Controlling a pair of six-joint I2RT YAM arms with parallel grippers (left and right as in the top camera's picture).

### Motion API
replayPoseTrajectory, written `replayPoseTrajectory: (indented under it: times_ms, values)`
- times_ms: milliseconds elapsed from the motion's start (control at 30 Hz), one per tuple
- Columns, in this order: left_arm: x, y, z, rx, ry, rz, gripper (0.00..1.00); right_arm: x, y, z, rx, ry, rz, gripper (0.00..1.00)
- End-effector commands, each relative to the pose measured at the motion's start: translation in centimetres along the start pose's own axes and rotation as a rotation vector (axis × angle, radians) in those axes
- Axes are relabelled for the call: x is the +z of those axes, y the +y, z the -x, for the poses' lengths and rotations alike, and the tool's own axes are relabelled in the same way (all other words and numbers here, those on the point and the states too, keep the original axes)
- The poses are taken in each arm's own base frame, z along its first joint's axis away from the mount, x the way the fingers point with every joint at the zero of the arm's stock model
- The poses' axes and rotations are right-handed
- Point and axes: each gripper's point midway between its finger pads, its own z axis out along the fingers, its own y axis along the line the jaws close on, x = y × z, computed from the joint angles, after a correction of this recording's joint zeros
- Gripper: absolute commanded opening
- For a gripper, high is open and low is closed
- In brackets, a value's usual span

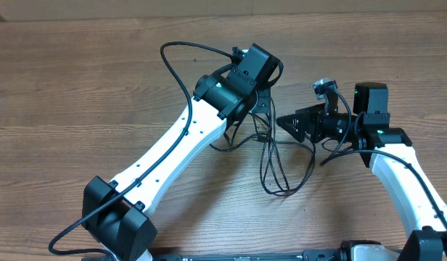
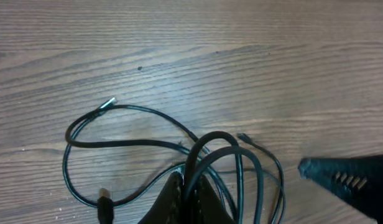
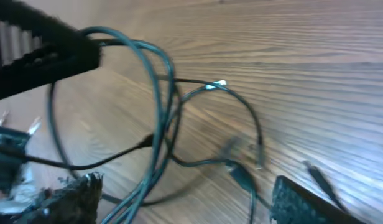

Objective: Untangle cables

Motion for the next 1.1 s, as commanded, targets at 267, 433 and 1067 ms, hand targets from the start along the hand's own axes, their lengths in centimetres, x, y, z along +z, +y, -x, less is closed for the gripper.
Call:
replayPoseTrajectory:
  times_ms: [267,433,1067]
  values:
    - [-7.0,-0.1,3.1,0.187,-0.169,-0.043,0.04,-0.2,-1.3,0.2,0.044,-0.004,-0.078,1.0]
    - [-10.4,1.5,4.5,0.272,-0.272,0.037,0.04,-0.2,-1.3,0.1,0.047,-0.001,-0.078,1.0]
    - [-12.5,6.6,0.9,0.391,-0.135,0.232,0.68,-0.2,-1.3,-0.1,0.052,0.004,-0.078,1.0]
